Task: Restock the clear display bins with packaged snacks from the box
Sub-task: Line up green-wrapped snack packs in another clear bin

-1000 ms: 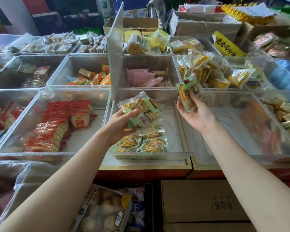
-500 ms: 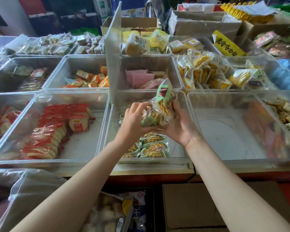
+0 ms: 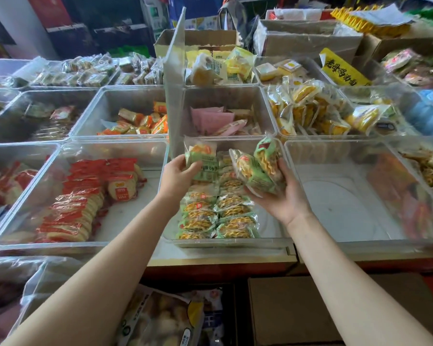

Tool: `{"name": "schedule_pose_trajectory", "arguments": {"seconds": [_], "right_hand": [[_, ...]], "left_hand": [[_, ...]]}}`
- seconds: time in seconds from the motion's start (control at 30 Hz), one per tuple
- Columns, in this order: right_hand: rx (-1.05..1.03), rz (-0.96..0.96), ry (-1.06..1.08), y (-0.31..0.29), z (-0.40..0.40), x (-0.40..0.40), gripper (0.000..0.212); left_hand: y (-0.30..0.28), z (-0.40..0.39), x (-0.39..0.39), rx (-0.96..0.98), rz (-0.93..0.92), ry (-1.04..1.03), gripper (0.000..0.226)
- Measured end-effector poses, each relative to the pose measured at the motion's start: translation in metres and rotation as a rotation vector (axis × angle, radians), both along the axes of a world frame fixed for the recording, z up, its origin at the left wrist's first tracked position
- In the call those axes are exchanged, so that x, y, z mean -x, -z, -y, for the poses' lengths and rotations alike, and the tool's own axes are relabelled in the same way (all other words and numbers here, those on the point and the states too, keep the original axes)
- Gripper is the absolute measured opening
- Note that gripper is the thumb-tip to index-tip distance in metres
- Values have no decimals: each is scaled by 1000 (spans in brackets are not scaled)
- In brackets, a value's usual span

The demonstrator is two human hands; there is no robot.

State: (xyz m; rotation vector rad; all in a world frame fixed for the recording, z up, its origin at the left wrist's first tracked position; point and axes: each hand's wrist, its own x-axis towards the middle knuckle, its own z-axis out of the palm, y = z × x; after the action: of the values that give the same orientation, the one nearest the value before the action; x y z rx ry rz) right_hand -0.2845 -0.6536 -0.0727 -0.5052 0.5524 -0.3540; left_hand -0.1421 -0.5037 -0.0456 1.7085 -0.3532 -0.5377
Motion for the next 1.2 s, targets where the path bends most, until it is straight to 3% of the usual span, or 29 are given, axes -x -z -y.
{"name": "schedule_pose_trajectory", "arguments": {"seconds": [0.17,0.27,0.37,0.47,0.63,0.77,0.9,1.13,1.2], "right_hand": [[136,-79,31,-7,14,4,37],[258,-75,-27,-9,22,5,59],[387,-42,-155,-7,21,-5,80],[361,39,-209,-10,20,-12,69],[216,97,-16,-10,53,2,56],[371,-90,-82,-15,63,-1,54],[620,-238,-150,-31,63,-17,11],[187,-145,-2,-22,35,-40,6],[30,-158,27,-17,23,-45,15]], "left_hand": [[14,7,3,128,-398,161,24],[15,19,3,77,-499,181,37],[13,31,8,62,-539,333,52],[19,39,10,119,-497,348,52],[27,35,-6,160,-434,312,35],[28,41,-13,105,-383,299,31],[26,53,-18,76,-328,287,37],[35,71,-8,181,-211,-56,48],[33,74,-3,209,-120,-104,47]]}}
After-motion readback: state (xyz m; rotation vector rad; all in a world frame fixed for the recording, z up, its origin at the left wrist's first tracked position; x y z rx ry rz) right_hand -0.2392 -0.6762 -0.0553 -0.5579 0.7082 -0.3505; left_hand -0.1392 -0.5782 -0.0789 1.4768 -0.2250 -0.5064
